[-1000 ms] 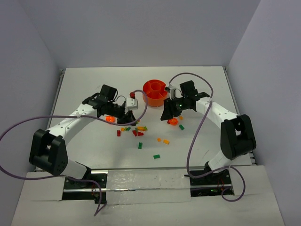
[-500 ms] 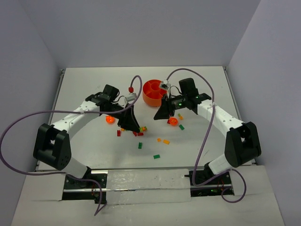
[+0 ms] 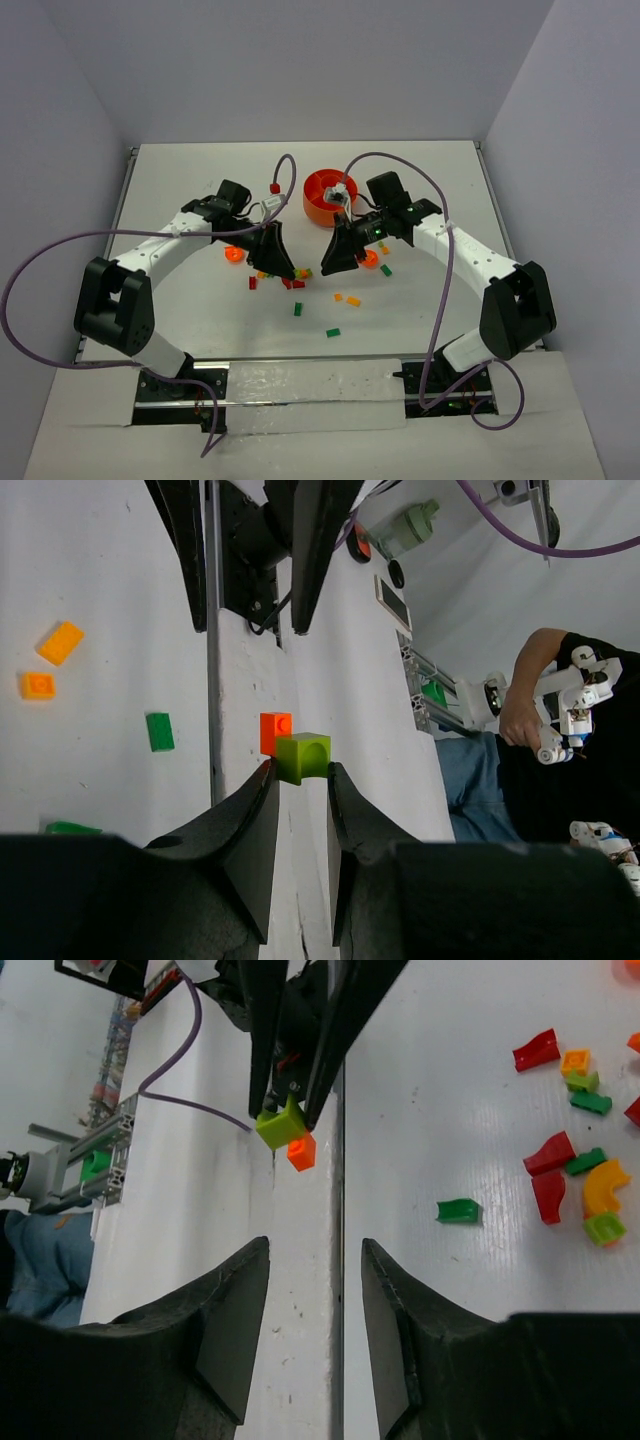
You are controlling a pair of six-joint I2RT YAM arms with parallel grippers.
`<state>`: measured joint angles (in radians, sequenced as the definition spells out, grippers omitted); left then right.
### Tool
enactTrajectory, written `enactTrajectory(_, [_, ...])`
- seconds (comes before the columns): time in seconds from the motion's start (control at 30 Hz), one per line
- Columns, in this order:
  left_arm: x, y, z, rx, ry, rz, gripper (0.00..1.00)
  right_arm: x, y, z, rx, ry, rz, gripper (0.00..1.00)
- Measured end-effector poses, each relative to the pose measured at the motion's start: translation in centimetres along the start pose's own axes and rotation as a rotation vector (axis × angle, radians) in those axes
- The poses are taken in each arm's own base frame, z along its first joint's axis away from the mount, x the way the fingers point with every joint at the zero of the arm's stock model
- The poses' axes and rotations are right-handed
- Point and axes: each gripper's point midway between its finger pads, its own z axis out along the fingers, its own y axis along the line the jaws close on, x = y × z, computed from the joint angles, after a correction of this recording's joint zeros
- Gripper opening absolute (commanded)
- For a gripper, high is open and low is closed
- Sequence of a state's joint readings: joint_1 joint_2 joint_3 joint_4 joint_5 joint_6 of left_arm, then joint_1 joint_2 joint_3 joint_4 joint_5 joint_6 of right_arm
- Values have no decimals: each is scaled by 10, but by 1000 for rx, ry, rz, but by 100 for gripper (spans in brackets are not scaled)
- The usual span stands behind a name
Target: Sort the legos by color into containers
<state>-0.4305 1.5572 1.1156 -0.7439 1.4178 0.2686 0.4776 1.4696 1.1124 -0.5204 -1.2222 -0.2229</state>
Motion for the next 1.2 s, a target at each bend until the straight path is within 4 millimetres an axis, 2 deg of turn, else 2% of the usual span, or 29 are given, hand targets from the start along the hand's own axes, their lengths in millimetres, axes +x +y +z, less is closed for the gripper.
enactTrajectory(0.13, [1, 0, 0, 9, 1, -21, 0, -5, 7, 3, -15, 6, -24, 56])
enactTrajectory(0.43, [-3, 3, 0, 46, 21, -36, 0, -6, 19, 17, -40, 39, -56, 54])
enactTrajectory(1.0, [4, -3, -1, 61, 36, -60, 0, -10, 7, 24, 31, 46, -81, 49])
enactTrajectory(1.2, [4, -3, -1, 61, 36, -63, 0, -15, 8, 28, 42, 45, -97, 45])
